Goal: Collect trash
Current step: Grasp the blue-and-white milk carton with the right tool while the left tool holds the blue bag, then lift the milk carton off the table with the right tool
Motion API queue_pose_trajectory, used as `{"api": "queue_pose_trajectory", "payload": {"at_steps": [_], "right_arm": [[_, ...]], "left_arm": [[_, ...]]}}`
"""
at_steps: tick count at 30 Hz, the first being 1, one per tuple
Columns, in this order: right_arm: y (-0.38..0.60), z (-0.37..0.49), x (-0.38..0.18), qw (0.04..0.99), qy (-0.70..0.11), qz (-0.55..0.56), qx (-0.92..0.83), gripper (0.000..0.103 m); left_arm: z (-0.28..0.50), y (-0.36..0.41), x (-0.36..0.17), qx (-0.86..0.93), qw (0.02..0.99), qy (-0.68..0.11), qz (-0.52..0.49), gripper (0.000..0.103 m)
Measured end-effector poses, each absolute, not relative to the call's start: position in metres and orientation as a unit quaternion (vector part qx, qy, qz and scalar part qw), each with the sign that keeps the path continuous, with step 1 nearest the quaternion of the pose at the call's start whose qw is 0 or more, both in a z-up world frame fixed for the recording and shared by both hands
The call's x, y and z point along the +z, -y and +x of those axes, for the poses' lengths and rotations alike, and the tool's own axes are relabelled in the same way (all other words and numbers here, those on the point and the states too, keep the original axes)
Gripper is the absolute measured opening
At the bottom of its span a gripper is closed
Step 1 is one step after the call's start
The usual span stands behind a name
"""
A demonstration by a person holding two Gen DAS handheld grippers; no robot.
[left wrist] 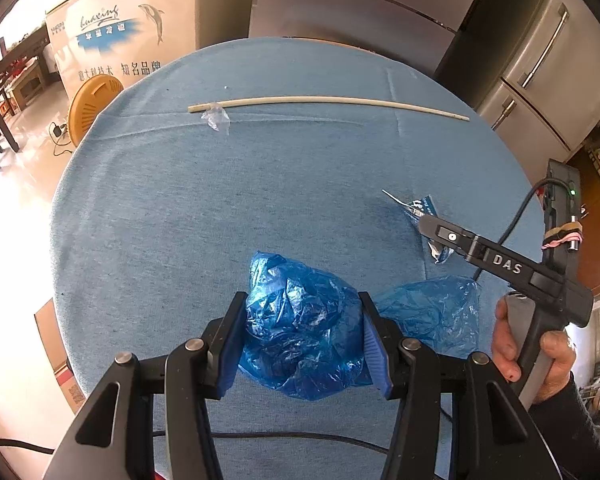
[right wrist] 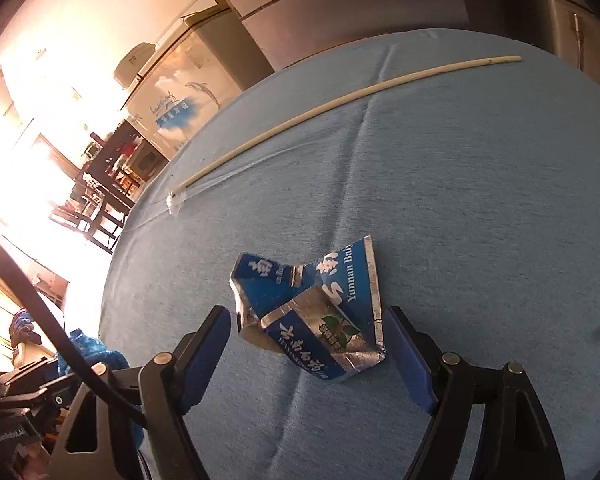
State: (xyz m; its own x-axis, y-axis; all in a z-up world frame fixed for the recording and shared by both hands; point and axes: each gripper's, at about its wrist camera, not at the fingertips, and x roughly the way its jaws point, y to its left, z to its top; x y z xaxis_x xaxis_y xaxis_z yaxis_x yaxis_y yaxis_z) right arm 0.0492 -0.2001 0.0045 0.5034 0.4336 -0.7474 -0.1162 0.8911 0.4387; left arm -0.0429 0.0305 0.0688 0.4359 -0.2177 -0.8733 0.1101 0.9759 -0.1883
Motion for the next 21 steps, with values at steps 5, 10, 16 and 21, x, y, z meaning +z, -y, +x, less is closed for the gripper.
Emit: {"api": "queue_pose_trajectory", "payload": {"at_steps": [5, 10, 16, 21], "right_arm": [[0.191, 0.051, 0.005, 0.857, -0.469, 0.142, 0.157, 0.084], [0.181, 0.052, 0.005, 0.867, -0.464, 0.116, 0.139, 0.084], [0.168, 0.05, 0.004, 0.88, -0.456, 0.063, 0.113, 0.073], [0.18, 0.051, 0.005, 0.879, -0.457, 0.083, 0.105, 0.053]], "left_arm": [[-0.04, -0.032, 0.065, -0.096, 0.843, -0.527, -0.051, 0.055], [-0.038, -0.032, 0.062, -0.092, 0.842, -0.529, -0.055, 0.055], [-0.038, -0.032, 0.062, -0.088, 0.841, -0.53, -0.059, 0.055], [-0.038, -0.035, 0.062, -0.086, 0.841, -0.53, -0.064, 0.055]]}}
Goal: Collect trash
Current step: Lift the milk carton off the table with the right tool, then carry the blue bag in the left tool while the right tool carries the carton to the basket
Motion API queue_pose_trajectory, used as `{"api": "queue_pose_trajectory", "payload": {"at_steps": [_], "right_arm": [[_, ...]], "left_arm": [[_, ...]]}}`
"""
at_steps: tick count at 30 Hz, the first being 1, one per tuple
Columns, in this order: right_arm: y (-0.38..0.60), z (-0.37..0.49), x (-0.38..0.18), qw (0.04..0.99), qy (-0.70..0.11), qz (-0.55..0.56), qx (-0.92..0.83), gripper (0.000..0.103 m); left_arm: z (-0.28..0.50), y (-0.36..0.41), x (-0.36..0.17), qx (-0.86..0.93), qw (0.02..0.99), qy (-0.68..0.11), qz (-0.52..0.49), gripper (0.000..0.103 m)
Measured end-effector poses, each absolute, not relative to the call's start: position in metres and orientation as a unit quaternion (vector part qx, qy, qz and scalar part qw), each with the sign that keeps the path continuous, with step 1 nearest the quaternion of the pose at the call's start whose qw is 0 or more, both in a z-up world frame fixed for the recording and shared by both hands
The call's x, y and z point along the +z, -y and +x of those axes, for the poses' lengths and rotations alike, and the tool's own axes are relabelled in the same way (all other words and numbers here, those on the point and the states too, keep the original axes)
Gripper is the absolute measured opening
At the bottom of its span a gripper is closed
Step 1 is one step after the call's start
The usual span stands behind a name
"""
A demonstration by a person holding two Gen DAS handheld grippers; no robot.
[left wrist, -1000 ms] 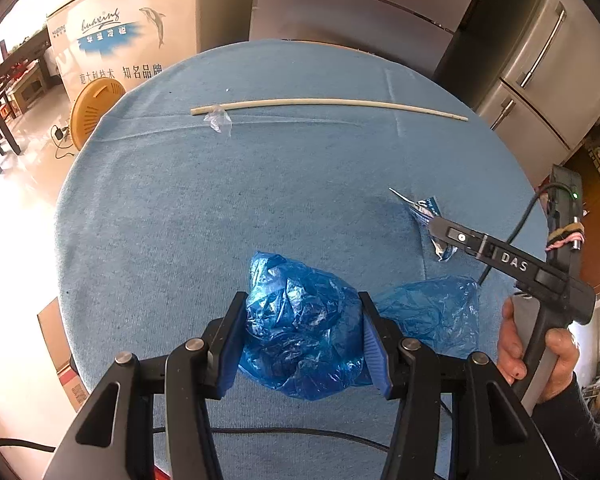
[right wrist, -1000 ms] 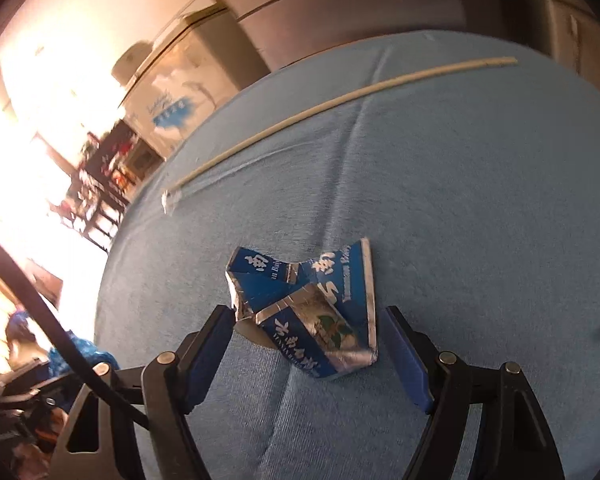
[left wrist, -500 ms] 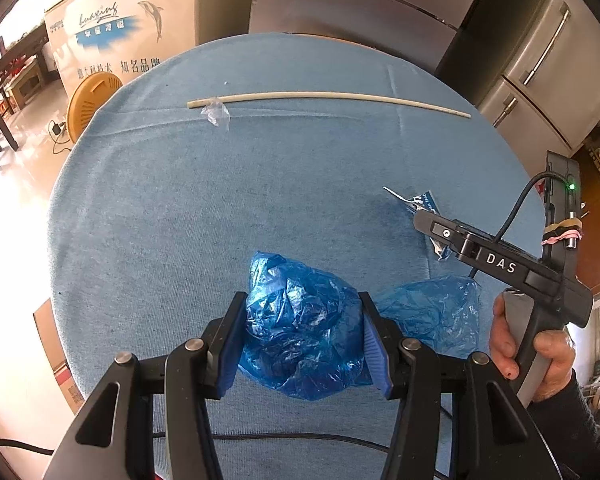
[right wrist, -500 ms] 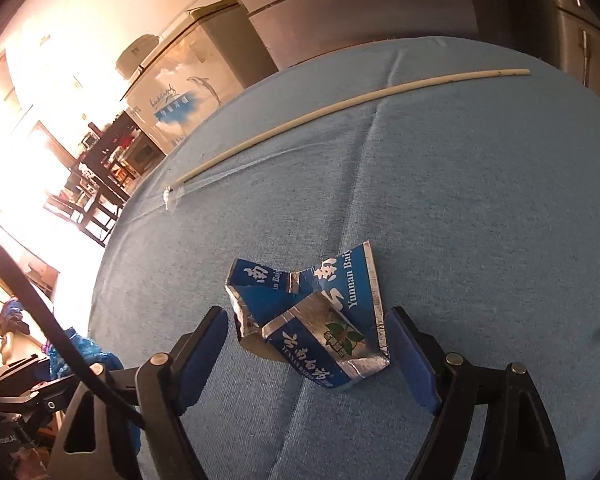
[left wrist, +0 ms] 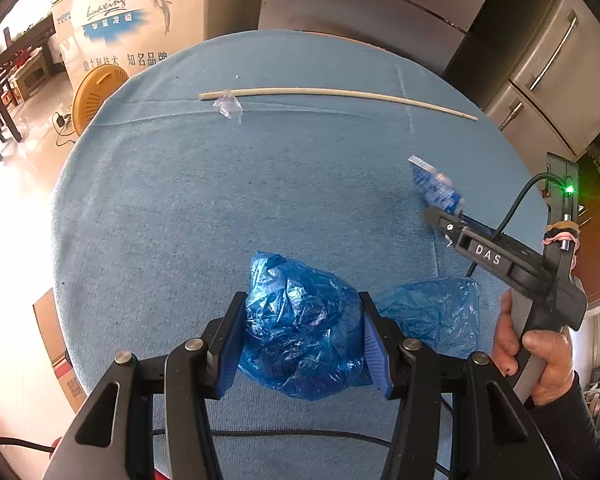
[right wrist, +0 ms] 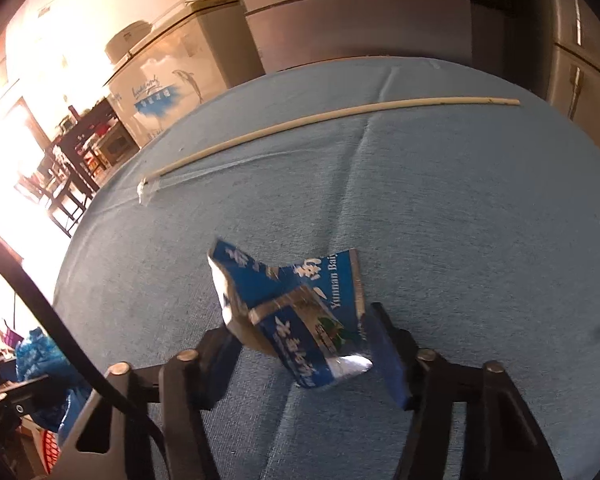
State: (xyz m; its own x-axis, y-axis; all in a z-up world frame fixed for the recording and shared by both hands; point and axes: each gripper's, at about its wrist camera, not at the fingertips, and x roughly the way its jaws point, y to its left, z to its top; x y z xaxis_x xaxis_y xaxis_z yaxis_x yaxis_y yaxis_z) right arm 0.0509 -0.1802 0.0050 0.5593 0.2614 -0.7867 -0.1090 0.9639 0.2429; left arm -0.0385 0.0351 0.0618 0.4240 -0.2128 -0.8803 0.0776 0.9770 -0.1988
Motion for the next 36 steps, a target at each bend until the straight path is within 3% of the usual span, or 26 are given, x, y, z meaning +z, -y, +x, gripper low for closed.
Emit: {"api": "queue_pose_trajectory", "payload": {"at_steps": [3, 9, 23, 36], "right_arm": [[0.191, 0.052, 0.004, 0.875, -0.46, 0.103, 0.105, 0.04], [0.222, 0.047, 0.0, 0.86, -0.46, 0.189, 0.114, 0.033], [0.209, 0.017, 0.039, 0.866, -0.424, 0.197, 0.178, 0.033], [0.126, -0.032, 0.075, 0.848, -0.403, 0.149, 0.31, 0.033]], "left_arm": [[-0.04, -0.037, 0.063, -0.088, 0.842, -0.528, -0.065, 0.055], [-0.042, -0.041, 0.064, -0.088, 0.842, -0.527, -0.067, 0.055], [-0.073, -0.076, 0.093, -0.049, 0.864, -0.494, -0.085, 0.055], [-0.171, -0.159, 0.136, 0.07, 0.883, -0.452, -0.104, 0.055]]}}
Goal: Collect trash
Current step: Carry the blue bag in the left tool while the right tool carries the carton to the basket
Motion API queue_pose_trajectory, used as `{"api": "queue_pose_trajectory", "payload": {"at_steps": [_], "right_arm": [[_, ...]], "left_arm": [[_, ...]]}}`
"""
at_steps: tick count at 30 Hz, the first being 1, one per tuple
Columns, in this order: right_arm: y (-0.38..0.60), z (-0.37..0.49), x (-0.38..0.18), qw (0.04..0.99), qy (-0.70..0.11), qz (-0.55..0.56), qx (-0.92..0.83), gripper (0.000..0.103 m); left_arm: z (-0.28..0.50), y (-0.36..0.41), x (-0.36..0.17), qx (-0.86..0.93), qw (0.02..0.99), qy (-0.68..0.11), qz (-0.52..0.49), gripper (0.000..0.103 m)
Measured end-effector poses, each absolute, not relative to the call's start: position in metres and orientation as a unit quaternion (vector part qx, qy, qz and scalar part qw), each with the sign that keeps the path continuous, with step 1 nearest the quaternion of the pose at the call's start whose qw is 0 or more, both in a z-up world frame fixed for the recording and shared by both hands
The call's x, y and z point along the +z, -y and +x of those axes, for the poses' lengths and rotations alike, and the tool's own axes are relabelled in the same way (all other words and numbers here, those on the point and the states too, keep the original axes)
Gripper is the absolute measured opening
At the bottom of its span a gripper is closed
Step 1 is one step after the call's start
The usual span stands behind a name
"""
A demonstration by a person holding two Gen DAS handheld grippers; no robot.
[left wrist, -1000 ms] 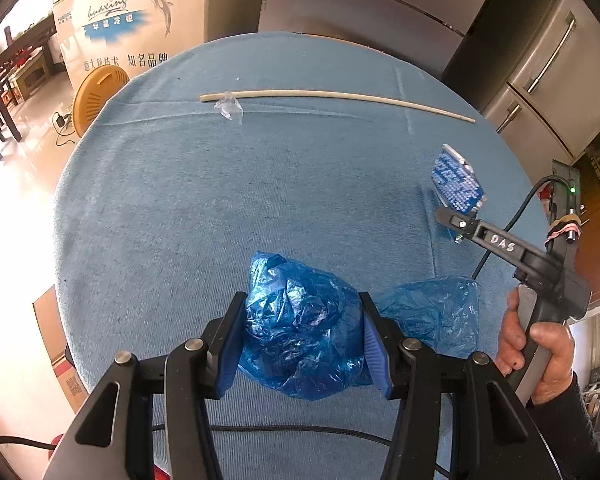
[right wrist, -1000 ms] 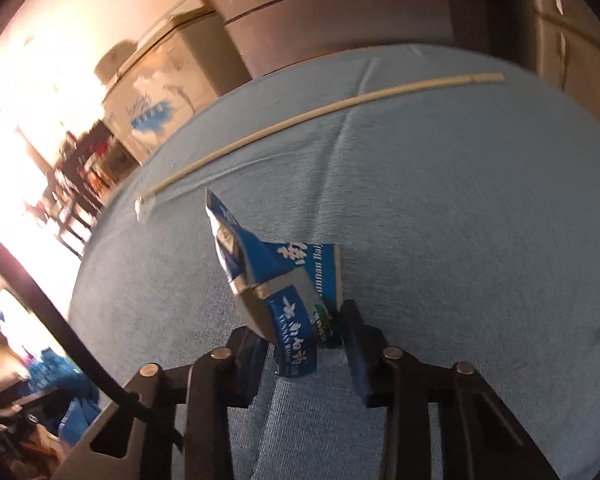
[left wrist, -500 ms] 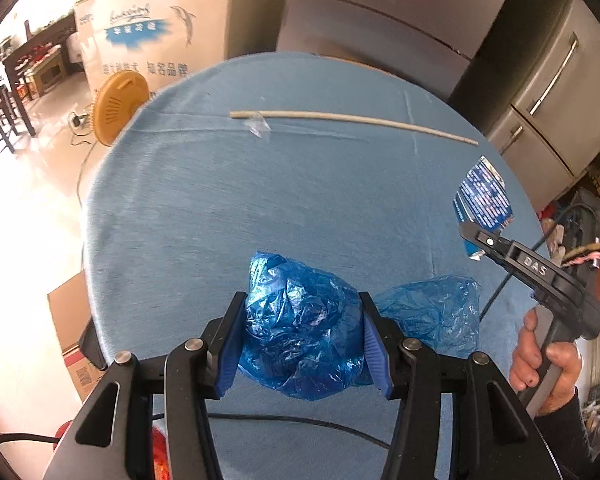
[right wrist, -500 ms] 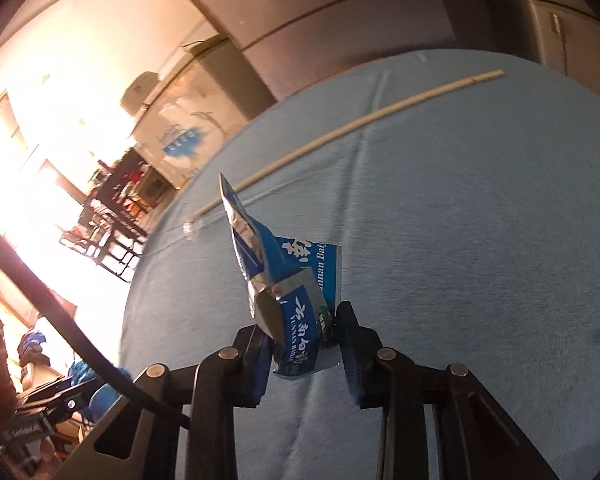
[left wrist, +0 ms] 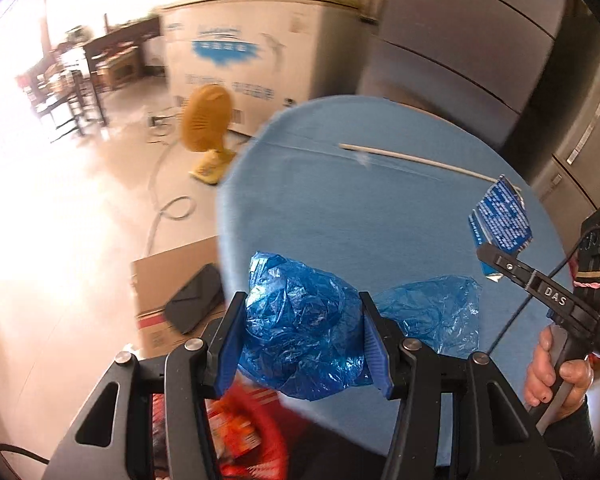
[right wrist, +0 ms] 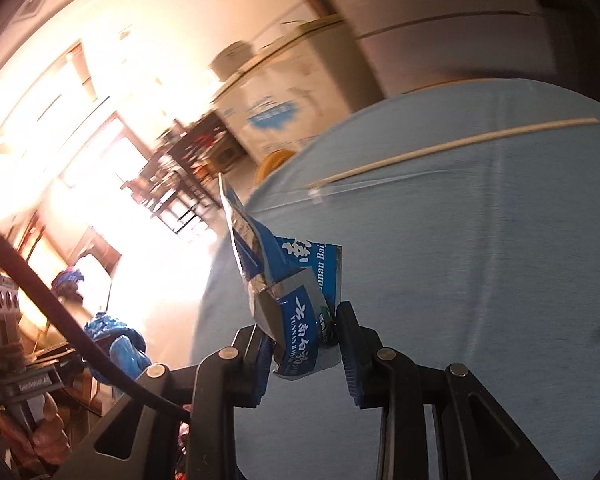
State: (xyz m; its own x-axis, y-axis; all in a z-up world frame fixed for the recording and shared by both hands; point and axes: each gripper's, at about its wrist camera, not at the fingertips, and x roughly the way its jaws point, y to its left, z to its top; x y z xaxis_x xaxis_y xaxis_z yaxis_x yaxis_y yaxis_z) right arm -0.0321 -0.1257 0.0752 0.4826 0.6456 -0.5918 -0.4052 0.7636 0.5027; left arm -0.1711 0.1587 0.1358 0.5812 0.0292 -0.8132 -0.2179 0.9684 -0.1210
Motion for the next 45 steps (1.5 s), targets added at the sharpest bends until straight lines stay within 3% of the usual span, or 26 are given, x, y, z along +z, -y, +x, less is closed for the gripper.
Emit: {"api": "queue_pose_trajectory", "payload": {"at_steps": [17, 28, 45], "right_arm": [[-0.005, -0.117, 0.095, 0.775, -0.39, 0.053, 0.494, 0.033], [-0.043, -0.152, 0.096, 0.732, -0.373, -0.01, 0.571, 0.033], [-0.081, -0.152, 0.064, 0.685, -0.408, -0.044, 0.602, 0.033]], "left_arm": [[-0.298, -0.265, 0.134, 0.259, 0.841, -0.456, -0.136, 0.055], [-0.296, -0.272, 0.115, 0.286, 0.825, -0.469, -0.132, 0.055], [-0.288, -0.273, 0.077, 0.299, 0.799, -0.506, -0.128, 0.055]]}}
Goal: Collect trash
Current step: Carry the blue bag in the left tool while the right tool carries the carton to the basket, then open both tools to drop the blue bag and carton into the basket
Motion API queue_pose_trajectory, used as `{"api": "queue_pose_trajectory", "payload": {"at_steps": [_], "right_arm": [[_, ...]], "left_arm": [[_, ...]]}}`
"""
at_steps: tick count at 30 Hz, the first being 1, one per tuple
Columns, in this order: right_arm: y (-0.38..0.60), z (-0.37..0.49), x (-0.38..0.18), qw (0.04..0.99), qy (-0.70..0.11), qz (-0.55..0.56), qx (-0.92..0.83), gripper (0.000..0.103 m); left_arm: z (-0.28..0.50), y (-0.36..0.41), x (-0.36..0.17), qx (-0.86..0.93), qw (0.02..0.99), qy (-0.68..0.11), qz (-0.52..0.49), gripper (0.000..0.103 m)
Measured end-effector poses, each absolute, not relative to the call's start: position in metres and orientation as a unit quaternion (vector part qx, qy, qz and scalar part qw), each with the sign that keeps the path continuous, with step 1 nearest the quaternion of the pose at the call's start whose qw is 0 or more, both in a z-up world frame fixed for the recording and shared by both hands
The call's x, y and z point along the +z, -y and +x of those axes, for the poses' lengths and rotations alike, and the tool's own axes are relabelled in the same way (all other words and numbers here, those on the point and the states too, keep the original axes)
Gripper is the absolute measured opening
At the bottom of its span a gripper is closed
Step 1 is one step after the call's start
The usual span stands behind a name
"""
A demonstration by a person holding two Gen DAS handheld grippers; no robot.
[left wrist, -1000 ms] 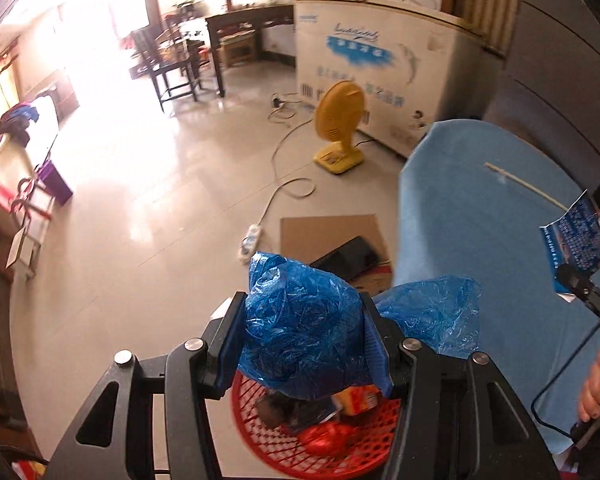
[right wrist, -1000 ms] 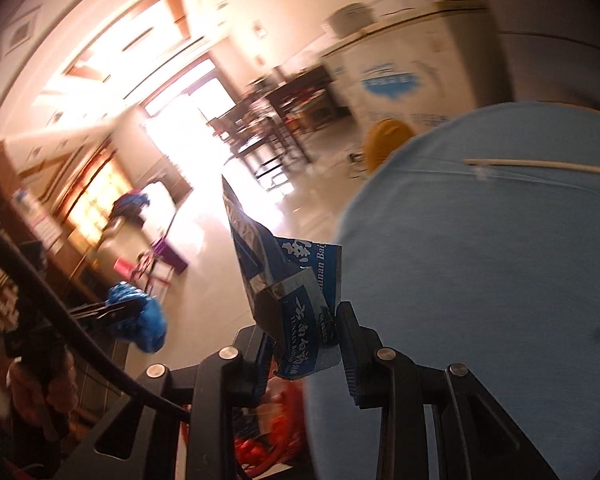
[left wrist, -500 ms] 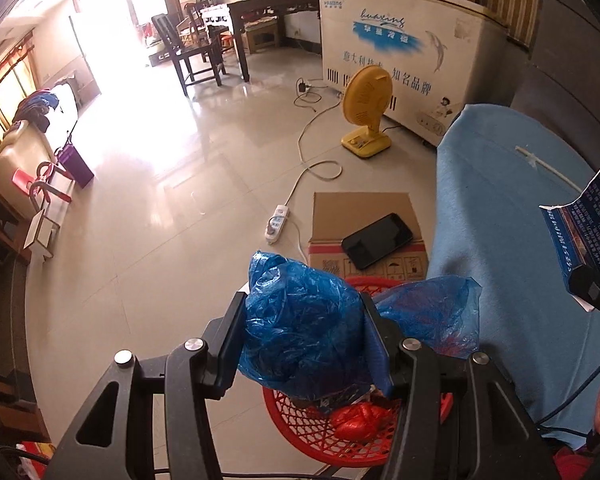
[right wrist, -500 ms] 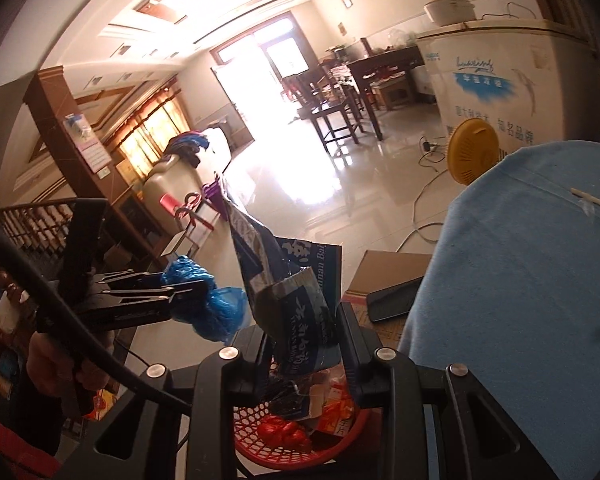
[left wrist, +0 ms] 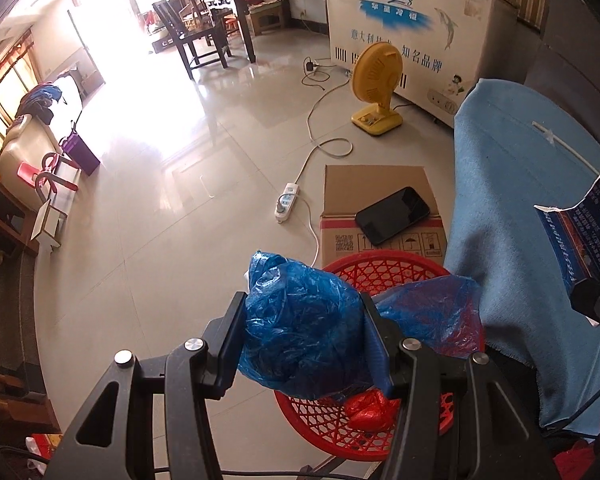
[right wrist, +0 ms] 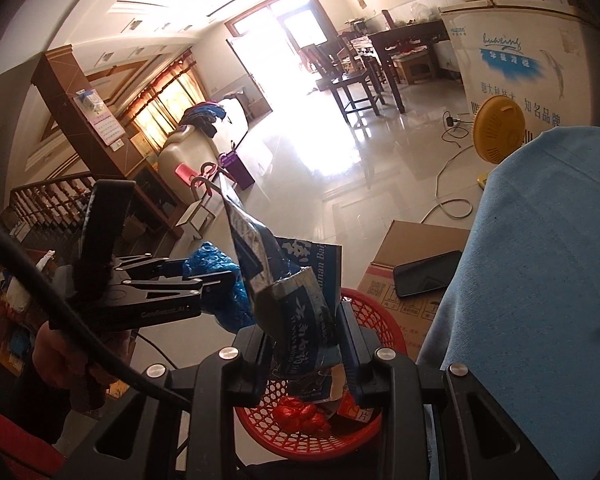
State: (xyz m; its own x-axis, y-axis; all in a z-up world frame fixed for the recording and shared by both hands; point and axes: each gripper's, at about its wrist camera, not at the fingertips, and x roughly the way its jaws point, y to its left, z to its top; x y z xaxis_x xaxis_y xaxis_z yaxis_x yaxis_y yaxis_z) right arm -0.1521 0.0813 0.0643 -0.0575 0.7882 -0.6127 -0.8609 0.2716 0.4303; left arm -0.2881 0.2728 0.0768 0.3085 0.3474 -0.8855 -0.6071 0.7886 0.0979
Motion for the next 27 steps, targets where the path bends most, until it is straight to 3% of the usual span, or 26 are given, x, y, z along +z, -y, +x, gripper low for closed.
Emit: {"api": "queue_pose_trajectory", "payload": {"at_steps": [27], "right_arm": [[-0.112, -0.162, 0.026, 0.63, -0.471, -0.095, 0.61, 0.034]], "left_arm": [[-0.286, -0.274, 0.023, 0.298, 0.756, -0.57, -0.122, 0.057]]}}
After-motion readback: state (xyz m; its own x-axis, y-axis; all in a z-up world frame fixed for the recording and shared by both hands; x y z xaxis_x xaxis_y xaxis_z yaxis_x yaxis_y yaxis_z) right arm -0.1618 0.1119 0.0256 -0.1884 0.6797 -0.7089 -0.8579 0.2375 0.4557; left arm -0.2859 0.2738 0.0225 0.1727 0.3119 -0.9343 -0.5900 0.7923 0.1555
